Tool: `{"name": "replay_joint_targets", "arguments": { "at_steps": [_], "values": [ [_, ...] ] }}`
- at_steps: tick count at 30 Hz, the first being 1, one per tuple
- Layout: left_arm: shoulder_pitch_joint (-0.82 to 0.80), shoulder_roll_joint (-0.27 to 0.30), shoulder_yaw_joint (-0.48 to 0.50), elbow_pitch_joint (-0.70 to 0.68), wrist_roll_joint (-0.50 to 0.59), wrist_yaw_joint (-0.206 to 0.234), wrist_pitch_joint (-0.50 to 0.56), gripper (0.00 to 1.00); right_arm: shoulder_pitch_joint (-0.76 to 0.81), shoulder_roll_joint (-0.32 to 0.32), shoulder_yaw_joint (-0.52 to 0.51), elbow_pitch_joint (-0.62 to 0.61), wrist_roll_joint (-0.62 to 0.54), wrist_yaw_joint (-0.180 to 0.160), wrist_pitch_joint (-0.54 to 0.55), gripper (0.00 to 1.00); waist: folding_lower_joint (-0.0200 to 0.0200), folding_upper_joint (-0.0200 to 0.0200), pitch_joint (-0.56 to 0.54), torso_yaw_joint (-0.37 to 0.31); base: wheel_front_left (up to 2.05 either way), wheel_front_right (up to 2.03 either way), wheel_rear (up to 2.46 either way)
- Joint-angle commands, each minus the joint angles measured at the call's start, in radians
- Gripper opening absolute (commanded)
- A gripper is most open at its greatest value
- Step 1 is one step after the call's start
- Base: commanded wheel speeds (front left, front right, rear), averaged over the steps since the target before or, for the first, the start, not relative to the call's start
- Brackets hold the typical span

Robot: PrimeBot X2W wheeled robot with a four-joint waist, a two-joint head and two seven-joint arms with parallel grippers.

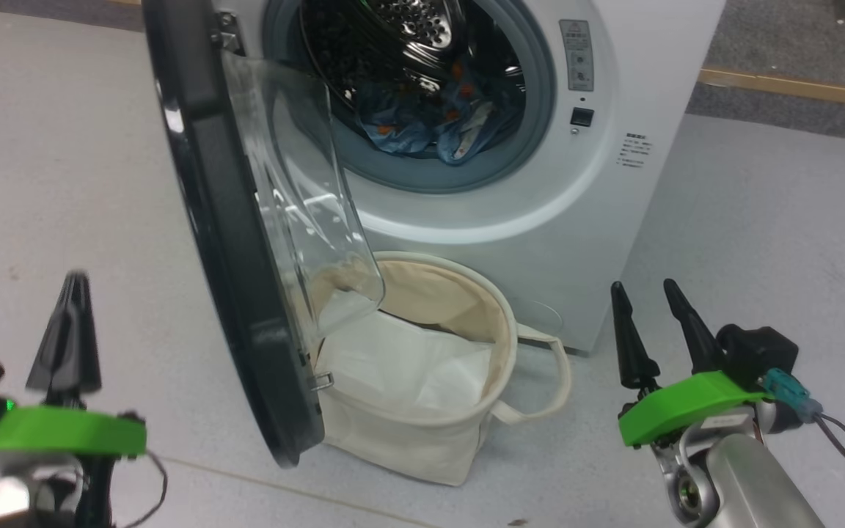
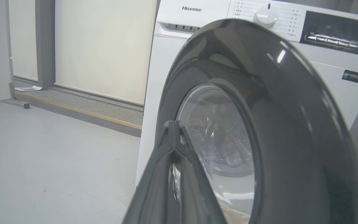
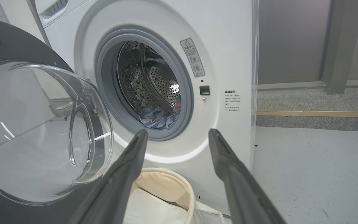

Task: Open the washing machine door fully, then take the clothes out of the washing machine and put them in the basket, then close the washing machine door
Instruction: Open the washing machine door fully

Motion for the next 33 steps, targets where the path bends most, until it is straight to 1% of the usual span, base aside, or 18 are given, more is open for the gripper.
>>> {"name": "replay_joint_targets", "arguments": {
  "at_steps": [1, 4, 9, 11, 14, 18, 21, 24, 25, 29, 33],
  "values": [
    [-0.068, 0.026, 0.029, -0.077, -0.011, -0.003, 0.020, 0.00, -0.038, 0.003, 0.010, -0.026, 0.008, 0.000, -0.012, 1.00, 0.0000, -0.0001, -0.005, 0.009, 0.00, 0.00, 0.00],
    [-0.089, 0.025, 0.010, -0.217, -0.020, 0.009, 0.091, 0.00, -0.035, 0.003, 0.003, -0.020, 0.011, 0.000, -0.012, 1.00, 0.0000, -0.0001, -0.007, 0.019, 0.00, 0.00, 0.00],
    [-0.131, -0.008, -0.057, -0.430, -0.080, 0.020, 0.250, 0.00, -0.036, 0.002, 0.000, -0.015, 0.014, 0.000, -0.012, 1.00, 0.0000, -0.0001, -0.005, 0.036, 0.00, 0.00, 0.00],
    [-0.154, -0.026, -0.090, -0.486, -0.115, 0.023, 0.308, 0.00, -0.038, 0.001, -0.005, -0.012, 0.015, 0.000, -0.012, 1.00, 0.0000, -0.0001, -0.002, 0.045, 0.00, 0.00, 0.00],
    [-0.183, -0.043, -0.143, -0.526, -0.117, 0.043, 0.383, 0.00, -0.040, 0.000, -0.005, -0.007, 0.014, 0.000, -0.012, 1.00, 0.0000, -0.0001, 0.002, 0.055, 0.00, 0.00, 0.00],
    [-0.193, -0.084, -0.235, -0.520, -0.106, 0.070, 0.465, 0.00, -0.047, 0.000, -0.008, -0.005, 0.015, 0.000, -0.012, 1.00, 0.0000, -0.0001, 0.009, 0.063, 0.00, 0.00, 0.00],
    [-0.179, -0.115, -0.305, -0.475, -0.080, 0.092, 0.490, 0.00, -0.052, 0.001, -0.007, -0.005, 0.015, 0.000, -0.012, 1.00, 0.0000, -0.0001, 0.016, 0.067, 0.00, 0.00, 0.00],
    [-0.161, -0.137, -0.356, -0.408, -0.051, 0.116, 0.480, 0.00, -0.060, 0.001, -0.003, -0.004, 0.015, 0.000, -0.012, 1.00, 0.0000, -0.0001, 0.026, 0.068, 0.00, 0.00, 0.00],
    [-0.161, -0.137, -0.356, -0.408, -0.051, 0.116, 0.480, 0.00, -0.060, 0.001, -0.003, -0.004, 0.015, 0.000, -0.012, 1.00, 0.0000, -0.0001, 0.026, 0.068, 0.00, 0.00, 0.00],
    [-0.142, -0.155, -0.387, -0.315, -0.019, 0.162, 0.446, 0.00, -0.069, 0.000, -0.001, -0.004, 0.012, 0.000, -0.012, 1.00, 0.0000, -0.0001, 0.036, 0.067, 0.00, 0.00, 0.00],
    [-0.128, -0.166, -0.408, -0.254, 0.001, 0.214, 0.422, 0.00, -0.072, -0.003, -0.004, -0.005, 0.009, 0.000, -0.012, 1.00, 0.0000, -0.0001, 0.040, 0.072, 0.00, 0.00, 0.00]
  ]
}}
